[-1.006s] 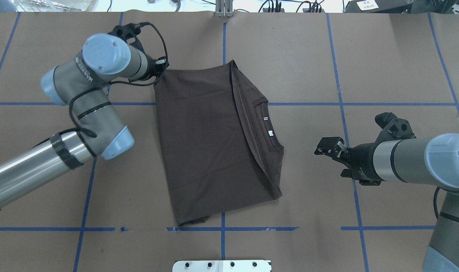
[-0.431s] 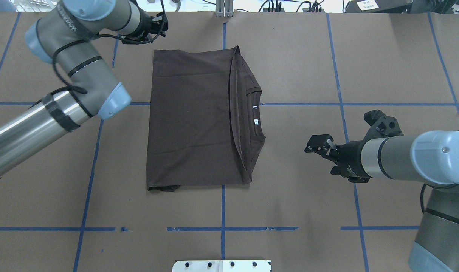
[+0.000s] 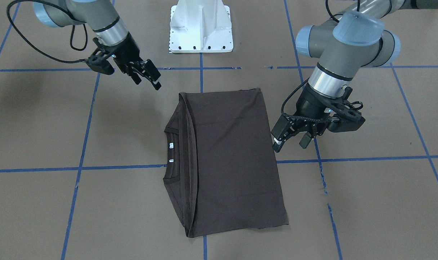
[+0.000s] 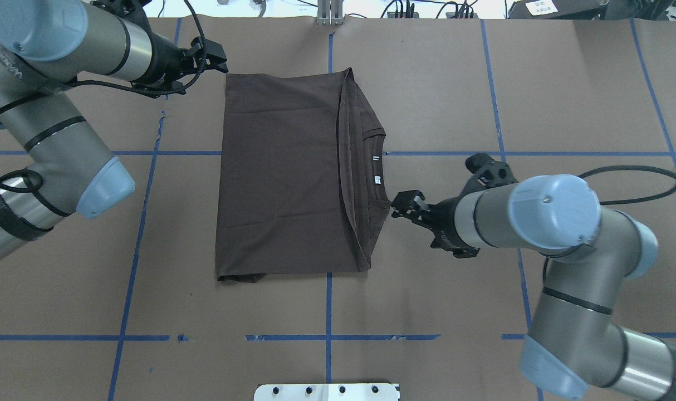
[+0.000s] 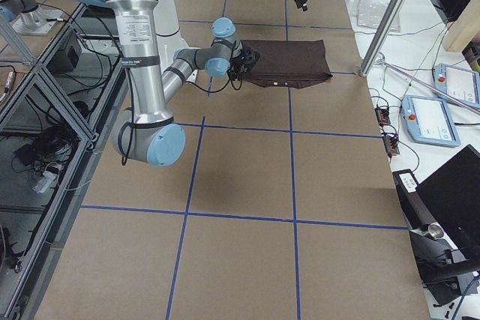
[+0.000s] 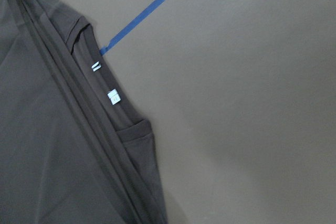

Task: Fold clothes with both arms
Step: 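Move the right gripper to the shirt's collar side while the left gripper rises farther away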

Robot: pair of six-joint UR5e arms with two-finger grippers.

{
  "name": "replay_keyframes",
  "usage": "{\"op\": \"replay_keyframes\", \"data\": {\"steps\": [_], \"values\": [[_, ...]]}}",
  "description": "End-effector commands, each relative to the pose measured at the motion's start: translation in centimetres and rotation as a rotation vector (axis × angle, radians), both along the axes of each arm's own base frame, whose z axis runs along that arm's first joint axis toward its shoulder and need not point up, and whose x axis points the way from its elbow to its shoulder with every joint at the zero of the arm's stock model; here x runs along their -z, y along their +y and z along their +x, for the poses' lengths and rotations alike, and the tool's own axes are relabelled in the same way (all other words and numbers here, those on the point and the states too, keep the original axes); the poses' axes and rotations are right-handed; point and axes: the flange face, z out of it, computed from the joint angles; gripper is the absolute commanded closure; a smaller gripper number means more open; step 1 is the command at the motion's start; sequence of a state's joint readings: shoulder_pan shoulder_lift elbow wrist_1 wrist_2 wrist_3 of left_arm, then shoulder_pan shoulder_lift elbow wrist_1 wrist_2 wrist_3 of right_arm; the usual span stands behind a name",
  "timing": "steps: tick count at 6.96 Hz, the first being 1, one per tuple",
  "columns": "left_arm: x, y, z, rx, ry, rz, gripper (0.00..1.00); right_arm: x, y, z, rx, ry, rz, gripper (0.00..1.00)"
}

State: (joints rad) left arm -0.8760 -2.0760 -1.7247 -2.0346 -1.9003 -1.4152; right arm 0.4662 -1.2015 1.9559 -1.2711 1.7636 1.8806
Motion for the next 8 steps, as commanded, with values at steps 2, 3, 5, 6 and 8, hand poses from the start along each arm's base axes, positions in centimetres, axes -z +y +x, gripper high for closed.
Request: {"op": "replay_keyframes", "data": {"steps": [2, 3, 5, 6, 8], "values": [[-1.2, 2.0, -1.4, -0.008, 0.003, 0.002, 0.0, 2.6, -2.2, -10.1, 0.161, 0.15, 0.141, 0.0], [-1.1, 2.0, -1.4, -0.007, 0.004, 0.0, 0.0, 1.8, -2.6, -11.0, 0.196, 0.18, 0.172, 0.0], [-1.0, 2.0, -1.4, -0.006, 0.004, 0.002, 0.0, -2.1, -0.8, -12.2, 0.304, 0.276, 0.233, 0.0], [-0.6, 2.0, -1.4, -0.006, 0.006, 0.004, 0.0, -3.5, -0.5, -12.4, 0.322, 0.297, 0.228, 0.0], [-0.3, 2.1, -1.5, -0.006, 0.01, 0.009, 0.0, -5.7, -1.3, -8.8, 0.343, 0.302, 0.236, 0.0]]}}
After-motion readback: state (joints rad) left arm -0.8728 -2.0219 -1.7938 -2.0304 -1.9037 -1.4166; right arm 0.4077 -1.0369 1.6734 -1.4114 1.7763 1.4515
